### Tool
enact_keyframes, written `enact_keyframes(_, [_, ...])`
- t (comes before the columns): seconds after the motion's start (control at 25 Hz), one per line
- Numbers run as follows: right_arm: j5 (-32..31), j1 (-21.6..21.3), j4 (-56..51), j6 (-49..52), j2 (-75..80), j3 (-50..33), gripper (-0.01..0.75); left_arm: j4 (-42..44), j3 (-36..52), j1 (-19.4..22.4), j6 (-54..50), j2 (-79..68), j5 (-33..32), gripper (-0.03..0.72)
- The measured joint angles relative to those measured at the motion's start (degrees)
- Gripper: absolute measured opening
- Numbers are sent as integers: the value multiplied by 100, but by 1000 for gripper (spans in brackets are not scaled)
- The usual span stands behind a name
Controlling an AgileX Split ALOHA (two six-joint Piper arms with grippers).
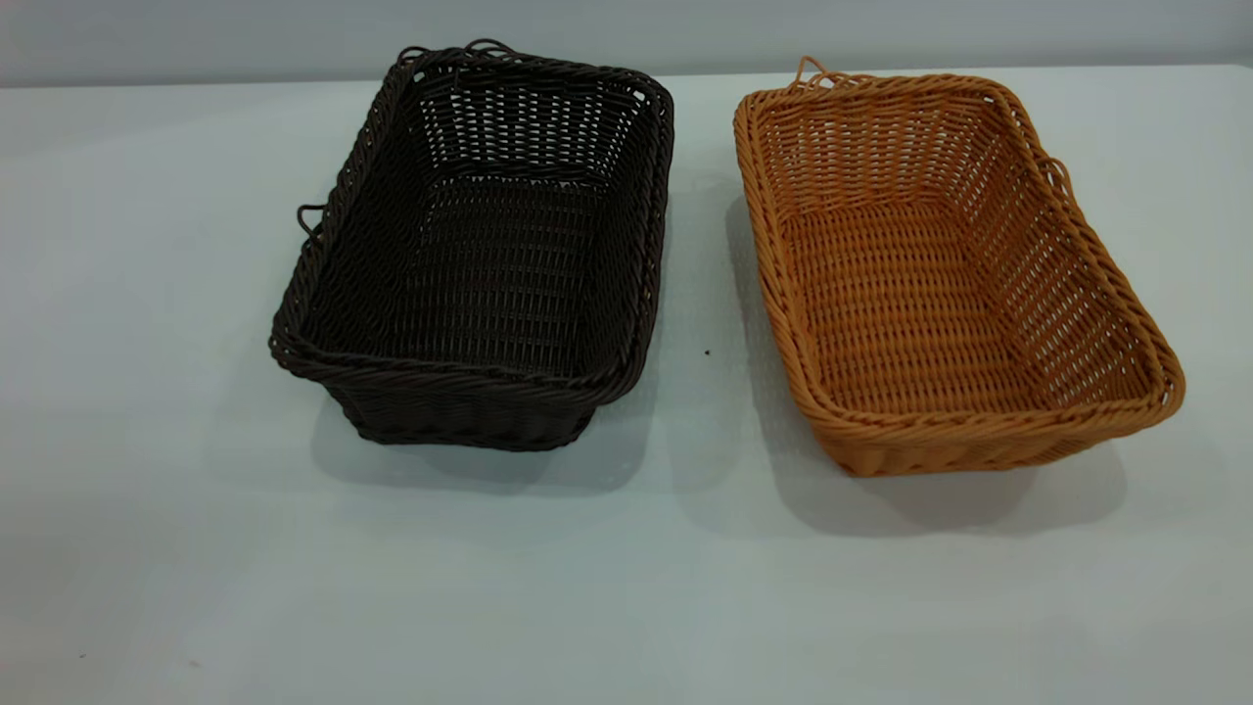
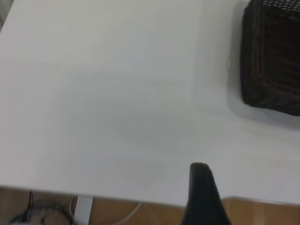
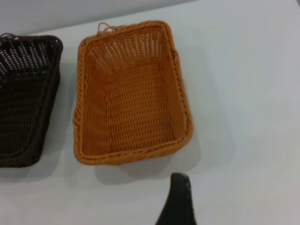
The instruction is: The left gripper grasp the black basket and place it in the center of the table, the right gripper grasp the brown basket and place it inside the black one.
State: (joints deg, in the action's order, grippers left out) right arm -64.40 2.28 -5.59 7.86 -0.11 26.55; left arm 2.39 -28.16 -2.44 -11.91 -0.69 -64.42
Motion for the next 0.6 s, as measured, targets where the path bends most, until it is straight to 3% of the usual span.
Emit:
enact_keyframes(0.12, [259, 0, -91, -2, 735, 66, 561, 50, -39, 0, -356, -795, 99, 435])
enact_keyframes(0.28, [1319, 0, -489, -251, 2304, 65, 575, 147, -146, 0, -283, -2443, 737, 435])
enact_keyframes(0.48, [2046, 0, -1608, -1492, 4288, 65, 591, 81, -584, 0, 469, -4401, 1775, 456])
enact_keyframes(0.6, [1993, 0, -2754, -2363, 5385, 158, 588, -19, -848, 0, 906, -5436, 2458, 465])
